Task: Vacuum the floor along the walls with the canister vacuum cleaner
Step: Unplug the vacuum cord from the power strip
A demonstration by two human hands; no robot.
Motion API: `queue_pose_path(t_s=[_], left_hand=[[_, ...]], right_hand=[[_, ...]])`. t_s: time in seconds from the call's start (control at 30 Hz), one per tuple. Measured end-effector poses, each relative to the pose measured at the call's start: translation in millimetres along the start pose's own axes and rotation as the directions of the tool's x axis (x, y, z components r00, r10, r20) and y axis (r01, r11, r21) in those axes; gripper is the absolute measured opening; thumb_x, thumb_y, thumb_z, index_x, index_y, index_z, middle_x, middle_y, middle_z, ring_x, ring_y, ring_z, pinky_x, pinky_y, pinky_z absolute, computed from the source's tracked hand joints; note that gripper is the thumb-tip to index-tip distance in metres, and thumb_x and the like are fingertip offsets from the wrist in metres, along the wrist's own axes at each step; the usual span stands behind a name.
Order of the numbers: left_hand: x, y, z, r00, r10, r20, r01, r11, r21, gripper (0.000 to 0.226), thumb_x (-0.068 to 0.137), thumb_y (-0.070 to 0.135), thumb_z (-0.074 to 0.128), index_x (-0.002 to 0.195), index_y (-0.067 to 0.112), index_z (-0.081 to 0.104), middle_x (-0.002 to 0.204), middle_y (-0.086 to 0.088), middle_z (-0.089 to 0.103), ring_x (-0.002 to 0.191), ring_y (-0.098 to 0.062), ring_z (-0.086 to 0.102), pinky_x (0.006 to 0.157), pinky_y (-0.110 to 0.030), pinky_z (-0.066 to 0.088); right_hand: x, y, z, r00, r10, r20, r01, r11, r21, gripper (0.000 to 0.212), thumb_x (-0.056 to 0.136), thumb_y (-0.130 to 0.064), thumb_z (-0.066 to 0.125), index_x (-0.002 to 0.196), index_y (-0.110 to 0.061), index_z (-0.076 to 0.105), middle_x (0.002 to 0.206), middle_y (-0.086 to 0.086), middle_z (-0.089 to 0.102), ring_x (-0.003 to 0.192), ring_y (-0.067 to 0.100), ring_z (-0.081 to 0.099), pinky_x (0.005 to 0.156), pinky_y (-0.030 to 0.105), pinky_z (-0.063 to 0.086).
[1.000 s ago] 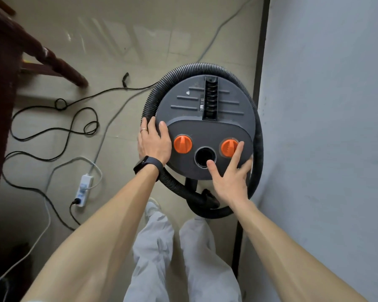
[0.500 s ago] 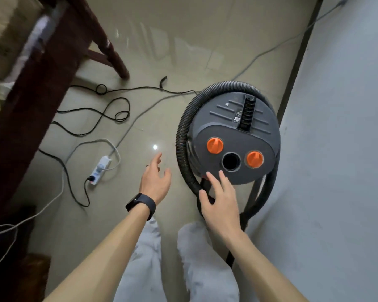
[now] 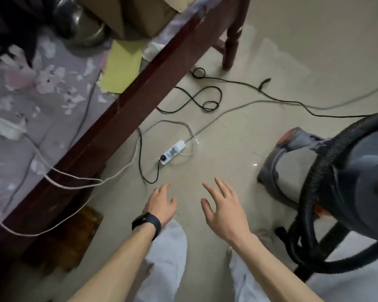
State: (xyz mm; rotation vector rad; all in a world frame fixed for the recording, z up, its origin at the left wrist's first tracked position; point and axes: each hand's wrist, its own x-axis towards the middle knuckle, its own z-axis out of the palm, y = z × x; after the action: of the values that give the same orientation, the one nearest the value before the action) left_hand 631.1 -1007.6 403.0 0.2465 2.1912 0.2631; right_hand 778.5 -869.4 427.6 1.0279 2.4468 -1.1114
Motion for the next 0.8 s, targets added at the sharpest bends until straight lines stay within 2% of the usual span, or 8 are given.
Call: queue_pose_path(t_s=[0.13, 0.23, 0.33, 0.43, 0.53, 0.6, 0.7, 0.8], left_hand=[[66, -58, -30, 1.0, -0.01, 0.015, 0.008, 0.994, 0.11, 0.059, 0.093, 0.03, 0.054, 0.149, 0.025, 0.033, 0.147, -0.007, 0.044, 0.129, -0.03, 0.046, 0.104, -0.039, 0.041], [122, -79, -37, 1.0, 0.012, 0.012, -0.013, 0.985, 0.171, 0.057, 0.093, 0.031, 0.053, 0.147, 0.024, 0.035, 0.145, -0.009, 0.044, 0.126, -0.032, 0.048, 0.102, -0.04, 0.043], [185, -91, -24, 1.0, 0.003, 0.001, -0.004, 0.987, 0.159, 0.056, 0.093, 0.033, 0.053, 0.145, 0.023, 0.037, 0.144, -0.01, 0.045, 0.129, -0.031, 0.046, 0.103, -0.04, 0.042], [267, -100, 6, 1.0, -0.004, -0.025, 0.006, 0.994, 0.111, 0.051, 0.094, 0.036, 0.054, 0.141, 0.02, 0.042, 0.142, -0.011, 0.047, 0.129, -0.032, 0.046, 0.103, -0.038, 0.04], [357, -116, 42, 0.999, -0.01, -0.033, 0.015, 0.987, 0.163, 0.053, 0.094, 0.045, 0.052, 0.137, 0.016, 0.045, 0.138, -0.015, 0.05, 0.125, -0.034, 0.05, 0.1, -0.038, 0.043], [405, -127, 60, 0.998, -0.035, -0.056, 0.046, 0.978, 0.204, 0.055, 0.094, 0.05, 0.049, 0.135, 0.012, 0.046, 0.136, -0.017, 0.053, 0.123, -0.035, 0.053, 0.096, -0.038, 0.045], [456, -145, 86, 0.997, -0.05, -0.057, 0.066, 0.946, 0.318, 0.05, 0.1, 0.049, 0.036, 0.125, 0.009, 0.054, 0.126, -0.02, 0.06, 0.114, -0.038, 0.058, 0.084, -0.039, 0.045], [482, -158, 101, 1.0, 0.016, 0.025, -0.026, 0.898, 0.44, 0.048, 0.103, 0.041, 0.022, 0.12, 0.014, 0.058, 0.123, -0.019, 0.062, 0.109, -0.038, 0.059, 0.077, -0.038, 0.04]], right_hand=[[65, -33, 74, 0.984, -0.032, 0.173, 0.052, 0.992, -0.114, 0.066, 0.097, -0.054, 0.036, 0.156, -0.026, 0.044, 0.166, 0.012, 0.033, 0.155, 0.032, 0.024, 0.125, 0.041, 0.026], [122, -35, 119, 0.951, -0.03, 0.307, 0.102, 0.97, -0.223, 0.064, 0.104, -0.048, 0.044, 0.162, -0.029, 0.026, 0.171, 0.008, 0.018, 0.159, 0.029, 0.01, 0.127, 0.04, 0.018], [183, -25, 164, 0.939, -0.008, 0.343, 0.11, 0.953, -0.281, 0.069, 0.103, -0.048, 0.048, 0.163, -0.027, 0.021, 0.172, 0.007, 0.014, 0.159, 0.03, 0.007, 0.126, 0.043, 0.017], [264, -1, 225, 0.951, 0.003, 0.308, 0.107, 0.934, -0.34, 0.075, 0.101, -0.052, 0.05, 0.163, -0.026, 0.015, 0.173, 0.007, 0.006, 0.159, 0.03, 0.002, 0.127, 0.046, 0.012], [346, 35, 294, 0.957, 0.019, 0.289, 0.123, 0.876, -0.466, 0.081, 0.1, -0.059, 0.048, 0.164, -0.032, 0.006, 0.173, 0.008, -0.01, 0.158, 0.035, -0.013, 0.126, 0.054, 0.003], [389, 54, 337, 0.965, -0.006, 0.261, 0.154, 0.818, -0.553, 0.079, 0.099, -0.065, 0.045, 0.163, -0.037, 0.008, 0.172, 0.007, -0.012, 0.157, 0.037, -0.015, 0.123, 0.059, 0.006], [419, 73, 390, 0.974, -0.064, 0.216, 0.167, 0.848, -0.503, 0.069, 0.099, -0.068, 0.041, 0.159, -0.039, 0.024, 0.173, 0.006, -0.001, 0.157, 0.037, -0.003, 0.121, 0.057, 0.017], [423, 92, 423, 0.987, -0.146, 0.069, 0.161, 0.887, -0.433, 0.068, 0.098, -0.064, 0.05, 0.157, -0.03, 0.04, 0.169, 0.013, 0.021, 0.154, 0.045, 0.016, 0.118, 0.053, 0.028]])
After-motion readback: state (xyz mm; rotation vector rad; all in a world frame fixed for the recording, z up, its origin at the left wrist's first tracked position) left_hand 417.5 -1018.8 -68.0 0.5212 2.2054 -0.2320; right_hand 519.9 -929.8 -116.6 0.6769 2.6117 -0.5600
